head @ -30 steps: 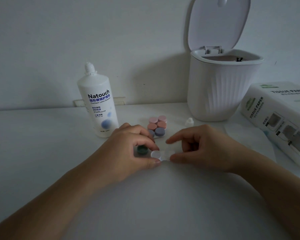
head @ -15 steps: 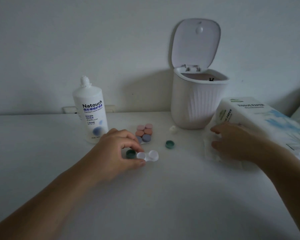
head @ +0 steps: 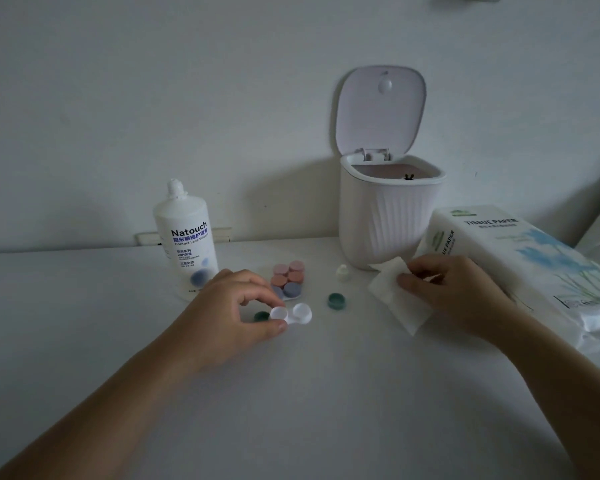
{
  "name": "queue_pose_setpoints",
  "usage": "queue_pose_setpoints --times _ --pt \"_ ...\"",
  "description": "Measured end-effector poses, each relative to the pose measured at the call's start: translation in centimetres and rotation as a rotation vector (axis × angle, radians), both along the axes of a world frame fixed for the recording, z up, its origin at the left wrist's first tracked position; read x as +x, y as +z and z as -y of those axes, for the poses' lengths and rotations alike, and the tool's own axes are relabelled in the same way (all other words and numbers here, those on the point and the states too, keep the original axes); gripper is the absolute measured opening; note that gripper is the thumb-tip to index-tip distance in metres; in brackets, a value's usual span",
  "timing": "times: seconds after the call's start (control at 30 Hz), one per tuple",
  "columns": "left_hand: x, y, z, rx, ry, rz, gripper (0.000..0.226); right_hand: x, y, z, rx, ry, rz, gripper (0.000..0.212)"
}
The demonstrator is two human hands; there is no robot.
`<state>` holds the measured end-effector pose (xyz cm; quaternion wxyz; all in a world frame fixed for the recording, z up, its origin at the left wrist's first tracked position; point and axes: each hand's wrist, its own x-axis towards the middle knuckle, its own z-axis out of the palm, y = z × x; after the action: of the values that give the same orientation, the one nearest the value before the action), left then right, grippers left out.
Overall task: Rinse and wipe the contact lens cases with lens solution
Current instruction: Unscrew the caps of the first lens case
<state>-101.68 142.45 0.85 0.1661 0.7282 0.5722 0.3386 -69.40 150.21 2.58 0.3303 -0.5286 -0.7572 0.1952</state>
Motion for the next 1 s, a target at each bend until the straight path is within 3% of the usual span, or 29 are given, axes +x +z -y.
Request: queue_pose_setpoints --times 0.13,0.27,0.47,0.63,0.73,1.0 --pt "0.4 0.6 -0.1 0.012 0.041 0.020 0.024 -0.3 -2.1 -0.3 -0.175 0.132 -0.527 0.009" --pt "0.7 1.6 0.0 -0.032 0.045 0.018 0.025 0.3 -3.6 -1.2 -0.277 0.145 -0.750 0.039" --pt "1.1 3.4 -0.3 -0.108 0.055 0.042 0.016 0.8 -4.3 -2.2 -0.308 0.143 -0.839 0.059" --pt "1.7 6.4 -1.5 -0.154 -0.028 0.200 0.008 0.9 -4.7 -2.4 -0.324 0.172 -0.836 0.049" --pt "2.2 8.4 -2.8 -0.145 0.032 0.288 0.009 0.9 -4.7 -2.5 -0.319 0.170 -0.857 0.049" --pt "4.9 13.3 -7.4 -0.108 0.045 0.330 0.007 1.0 -4.6 -2.4 -0.329 0.212 -0.846 0.047"
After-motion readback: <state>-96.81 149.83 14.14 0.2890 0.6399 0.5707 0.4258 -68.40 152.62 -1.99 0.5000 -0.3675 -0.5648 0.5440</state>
